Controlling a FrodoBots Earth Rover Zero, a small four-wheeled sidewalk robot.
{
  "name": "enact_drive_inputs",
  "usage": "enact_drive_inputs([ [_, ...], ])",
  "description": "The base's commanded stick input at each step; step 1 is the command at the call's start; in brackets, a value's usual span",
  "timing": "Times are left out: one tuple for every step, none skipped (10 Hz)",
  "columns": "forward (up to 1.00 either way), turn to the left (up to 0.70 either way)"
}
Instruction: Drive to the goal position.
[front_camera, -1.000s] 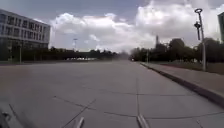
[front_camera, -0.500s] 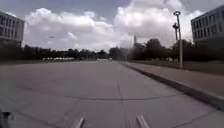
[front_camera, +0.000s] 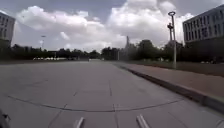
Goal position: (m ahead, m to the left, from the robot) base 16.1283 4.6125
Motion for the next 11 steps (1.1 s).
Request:
enact_drive_inputs([
  [0.70, 0.00],
  [0.70, 0.00],
  [0.70, 0.00],
  [0.70, 0.00],
  [0.70, 0.00],
  [0.70, 0.14],
  [0.70, 0.32],
  [0.70, 0.17],
  [0.70, 0.00],
  [0.70, 0.00],
  [0.70, 0.00],
])
